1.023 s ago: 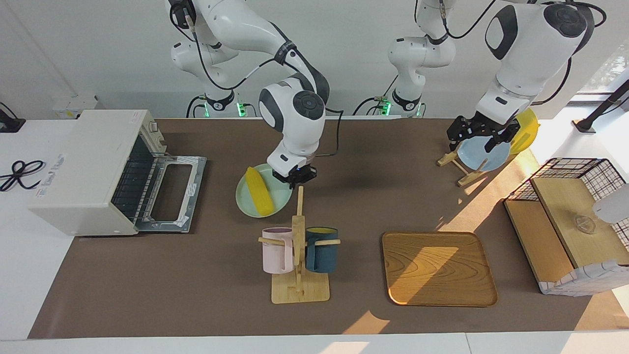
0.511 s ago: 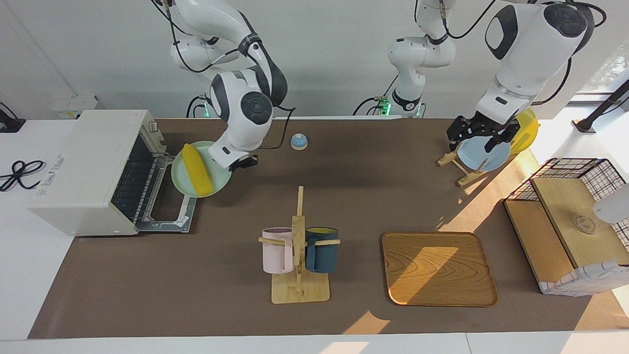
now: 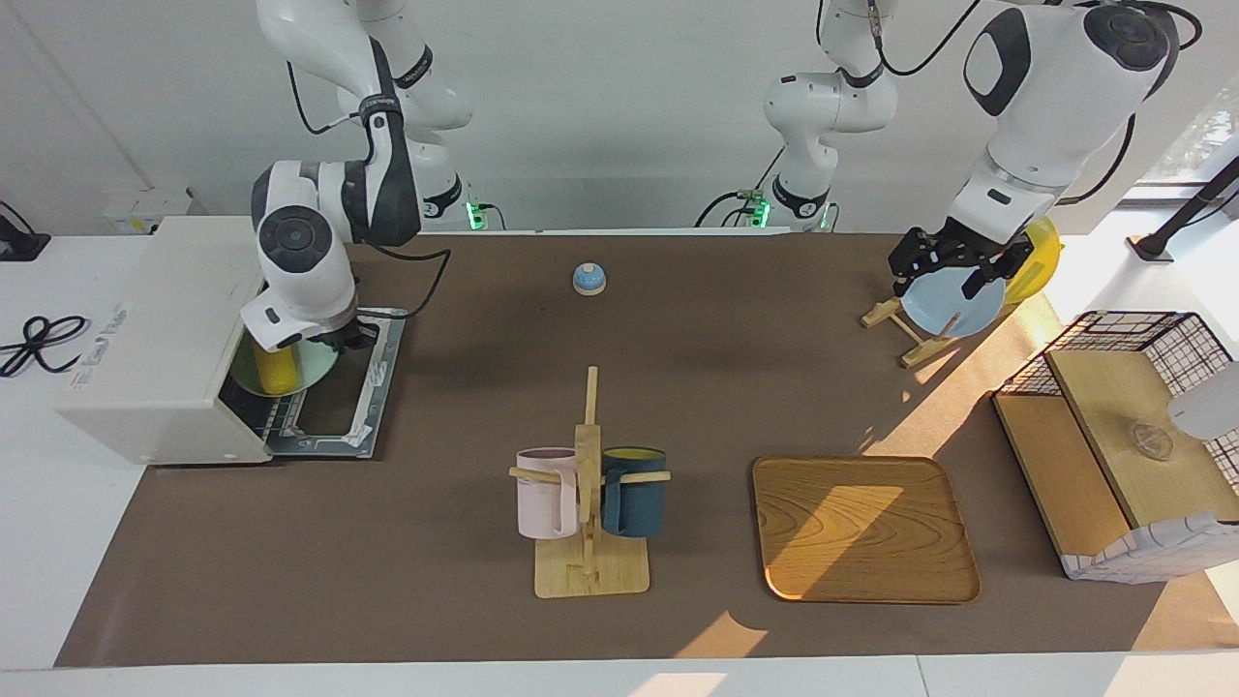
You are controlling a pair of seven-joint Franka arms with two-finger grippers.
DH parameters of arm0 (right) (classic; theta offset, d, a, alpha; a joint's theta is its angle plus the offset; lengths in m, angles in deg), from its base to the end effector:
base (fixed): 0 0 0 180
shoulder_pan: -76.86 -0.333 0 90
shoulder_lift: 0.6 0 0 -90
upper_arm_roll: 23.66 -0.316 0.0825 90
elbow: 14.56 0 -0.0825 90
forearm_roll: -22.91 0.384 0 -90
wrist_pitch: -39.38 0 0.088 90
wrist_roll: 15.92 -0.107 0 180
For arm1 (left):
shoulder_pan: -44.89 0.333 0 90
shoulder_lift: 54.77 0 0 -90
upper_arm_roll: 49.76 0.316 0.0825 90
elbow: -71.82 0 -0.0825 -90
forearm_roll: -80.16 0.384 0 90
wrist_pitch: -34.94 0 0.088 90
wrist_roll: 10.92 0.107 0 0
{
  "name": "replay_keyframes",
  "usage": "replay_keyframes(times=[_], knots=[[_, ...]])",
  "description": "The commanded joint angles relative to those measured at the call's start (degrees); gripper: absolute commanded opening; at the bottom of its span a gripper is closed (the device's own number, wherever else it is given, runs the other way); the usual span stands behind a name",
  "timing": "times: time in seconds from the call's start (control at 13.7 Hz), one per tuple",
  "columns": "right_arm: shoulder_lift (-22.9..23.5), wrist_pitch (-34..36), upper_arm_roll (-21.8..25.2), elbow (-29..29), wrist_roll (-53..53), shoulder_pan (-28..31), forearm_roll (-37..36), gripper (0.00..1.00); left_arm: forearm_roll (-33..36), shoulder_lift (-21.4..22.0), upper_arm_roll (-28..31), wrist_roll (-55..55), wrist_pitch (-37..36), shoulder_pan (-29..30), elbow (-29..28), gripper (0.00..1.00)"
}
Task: Put corn in oven
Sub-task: 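Carry the plate into the open oven with the right gripper and release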
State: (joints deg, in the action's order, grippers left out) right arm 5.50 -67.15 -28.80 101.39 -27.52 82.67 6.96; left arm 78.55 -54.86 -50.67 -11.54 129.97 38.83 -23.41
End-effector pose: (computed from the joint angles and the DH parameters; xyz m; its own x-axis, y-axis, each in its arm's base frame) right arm 0.5423 -0.0284 0.3805 0.9661 -0.1264 -0.2251 -0.0616 -0.9596 0.2747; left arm 0.5560 -0.0708 0.5880 0.9941 -0.1082 -0.0054 -0.1080 -0.9938 0.0279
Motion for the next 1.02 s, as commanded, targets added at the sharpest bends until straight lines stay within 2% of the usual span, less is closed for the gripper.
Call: replay_keyframes(times=[0.0, 0.22, 0.44, 0.58, 0.8, 0.95], knots=[[-2.6, -4.3, -0.8, 5.1, 1.8, 2.2, -0.8, 0.00, -0.6, 1.6, -0.3, 0.5, 0.9, 0.7, -1.7, 1.00], [-3.7, -10.6, -0.9, 9.4, 5.8, 6.0, -0.8, 0.00, -0.6, 1.6, -0.3, 0.5, 0.9, 0.7, -1.7, 1.00], [-3.6, -11.0, -1.0, 9.4, 5.5, 6.3, -0.1, 0.00, -0.6, 1.6, -0.3, 0.5, 0.8, 0.7, -1.7, 1.00], [-3.3, -10.5, -1.0, 8.6, 5.6, 6.0, 0.3, 0.23, -0.7, 1.6, -0.3, 0.5, 0.8, 0.7, -1.8, 1.00], [-2.2, -8.4, -1.1, 5.4, 5.7, 5.8, 5.1, 0.40, -0.6, 1.6, -0.3, 0.5, 0.8, 0.7, -1.7, 1.00], [-1.6, -7.8, -1.3, 3.8, 5.6, 5.6, 6.0, 0.42, -0.7, 1.6, -0.3, 0.5, 0.8, 0.7, -1.7, 1.00]])
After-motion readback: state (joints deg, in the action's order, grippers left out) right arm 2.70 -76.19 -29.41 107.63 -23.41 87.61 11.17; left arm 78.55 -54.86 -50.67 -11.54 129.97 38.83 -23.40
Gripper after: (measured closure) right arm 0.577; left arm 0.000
